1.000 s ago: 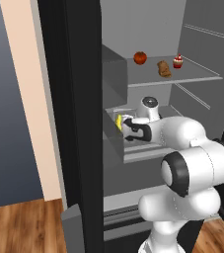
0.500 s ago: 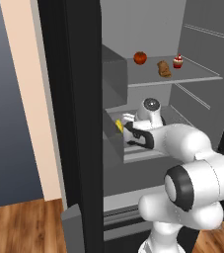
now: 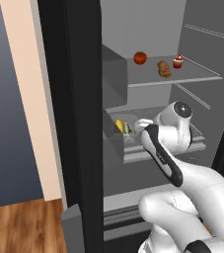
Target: Place the tupperware on the second highest shelf of the fridge. Make space for the tupperware among the existing items by rearranging them on the shelves if needed. Close the fridge door when finished.
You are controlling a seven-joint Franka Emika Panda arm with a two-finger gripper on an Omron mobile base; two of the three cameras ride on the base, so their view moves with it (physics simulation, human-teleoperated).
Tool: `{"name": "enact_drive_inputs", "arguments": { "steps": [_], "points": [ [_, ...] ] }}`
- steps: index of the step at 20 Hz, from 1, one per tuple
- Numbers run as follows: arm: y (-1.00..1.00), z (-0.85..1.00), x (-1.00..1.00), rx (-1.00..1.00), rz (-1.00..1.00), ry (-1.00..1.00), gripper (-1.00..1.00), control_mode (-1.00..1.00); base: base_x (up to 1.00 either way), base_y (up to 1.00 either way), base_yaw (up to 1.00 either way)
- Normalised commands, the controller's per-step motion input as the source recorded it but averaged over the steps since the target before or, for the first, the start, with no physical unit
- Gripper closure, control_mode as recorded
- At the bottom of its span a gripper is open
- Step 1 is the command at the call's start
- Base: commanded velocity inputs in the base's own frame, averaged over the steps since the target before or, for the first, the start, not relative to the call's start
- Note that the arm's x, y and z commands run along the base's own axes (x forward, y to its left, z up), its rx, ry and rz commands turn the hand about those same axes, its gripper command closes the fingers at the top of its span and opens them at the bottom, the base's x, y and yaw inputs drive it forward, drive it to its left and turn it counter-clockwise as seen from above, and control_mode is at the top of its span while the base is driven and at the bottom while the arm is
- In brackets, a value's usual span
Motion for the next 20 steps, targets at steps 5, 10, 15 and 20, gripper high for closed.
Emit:
{"name": "enact_drive_inputs", "arguments": {
  "steps": [5,10,15,20],
  "points": [
    [0.00,0.57,-1.00,-0.10,0.22,0.00,-1.00,-1.00,0.00,0.00,0.00],
    [0.01,0.73,-1.00,-0.12,0.10,0.00,-1.00,-1.00,0.00,0.00,0.00],
    [0.09,0.65,-0.62,-0.17,0.03,0.03,-1.00,-1.00,0.00,0.00,0.00],
    [0.02,0.06,-0.29,-0.08,0.00,0.02,-1.00,-1.00,0.00,0.00,0.00]
  ]
}}
